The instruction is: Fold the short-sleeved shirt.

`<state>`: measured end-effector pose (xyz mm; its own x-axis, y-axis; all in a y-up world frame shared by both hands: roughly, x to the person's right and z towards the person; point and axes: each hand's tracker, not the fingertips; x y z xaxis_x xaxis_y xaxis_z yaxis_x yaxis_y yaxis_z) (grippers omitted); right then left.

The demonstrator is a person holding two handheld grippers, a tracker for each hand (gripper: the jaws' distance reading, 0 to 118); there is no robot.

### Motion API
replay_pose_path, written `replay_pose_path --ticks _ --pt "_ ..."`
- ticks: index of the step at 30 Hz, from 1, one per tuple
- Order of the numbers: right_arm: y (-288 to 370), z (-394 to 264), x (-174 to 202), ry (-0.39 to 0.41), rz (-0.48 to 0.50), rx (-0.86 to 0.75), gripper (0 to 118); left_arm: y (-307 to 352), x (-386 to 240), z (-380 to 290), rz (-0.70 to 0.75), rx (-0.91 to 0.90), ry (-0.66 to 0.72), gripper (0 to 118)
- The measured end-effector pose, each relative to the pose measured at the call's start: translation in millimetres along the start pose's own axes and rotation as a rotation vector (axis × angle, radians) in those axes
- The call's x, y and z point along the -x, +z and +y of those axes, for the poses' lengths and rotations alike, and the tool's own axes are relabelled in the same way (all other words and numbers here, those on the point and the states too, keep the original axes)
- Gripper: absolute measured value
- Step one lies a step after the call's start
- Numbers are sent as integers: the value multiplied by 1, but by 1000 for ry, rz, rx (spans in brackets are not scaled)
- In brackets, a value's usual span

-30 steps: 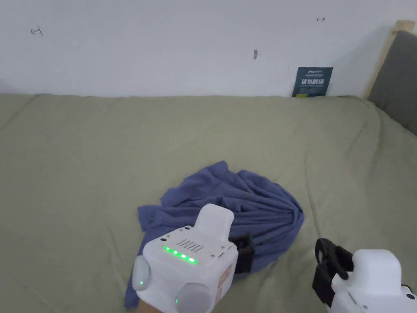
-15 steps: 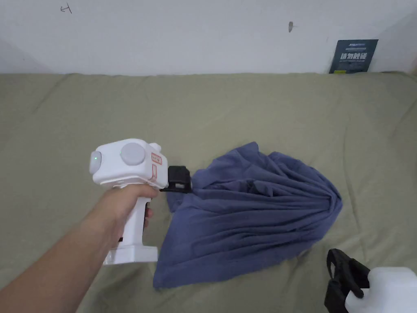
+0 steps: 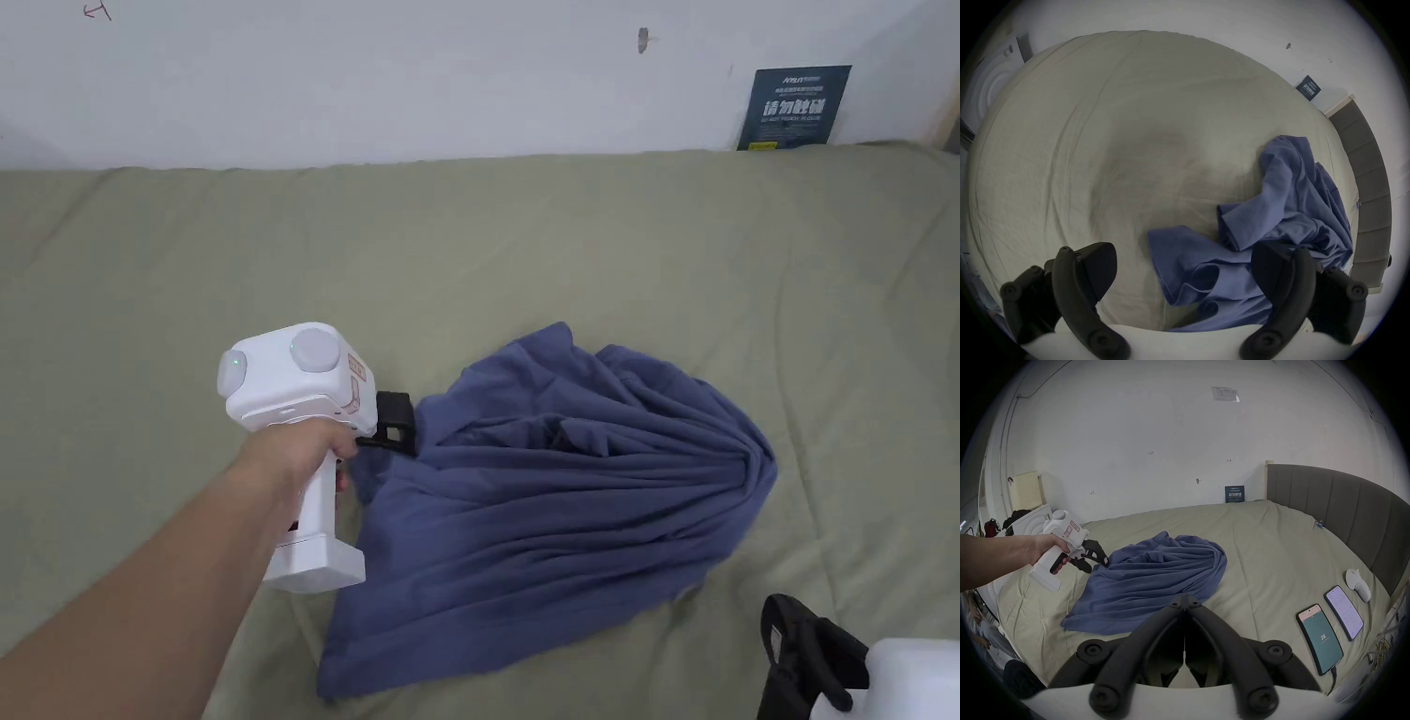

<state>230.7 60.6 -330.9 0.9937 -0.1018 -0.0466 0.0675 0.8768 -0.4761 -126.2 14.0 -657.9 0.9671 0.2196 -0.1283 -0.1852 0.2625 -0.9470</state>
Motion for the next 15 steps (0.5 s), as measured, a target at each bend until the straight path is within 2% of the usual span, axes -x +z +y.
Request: replay_pose_path --ticks 1,5,6,7,9,10,12,15 --pt "1 0 0 -1 -1 -2 0 -1 -2 -1 1 1 -4 61" --pt "3 4 -1 -6 -3 -6 0 -3 -13 -7 41 1 -46 55" --pt "4 6 -1 -6 -3 -9 0 -3 -13 -8 40 1 -48 51" --pt "5 7 -1 -5 -5 -13 0 -2 -10 -5 34 7 -48 41" --pt "6 9 -2 -4 -5 -20 0 1 -8 -9 15 -3 -35 10" --pt "7 12 -2 -4 -6 -22 0 4 -7 -11 -70 -7 5 9" --pt "7 17 -3 -3 -8 -21 0 10 -8 -15 -35 -7 -14 7" --pt "0 34 -9 8 7 7 0 31 -2 -21 -96 -70 -18 7"
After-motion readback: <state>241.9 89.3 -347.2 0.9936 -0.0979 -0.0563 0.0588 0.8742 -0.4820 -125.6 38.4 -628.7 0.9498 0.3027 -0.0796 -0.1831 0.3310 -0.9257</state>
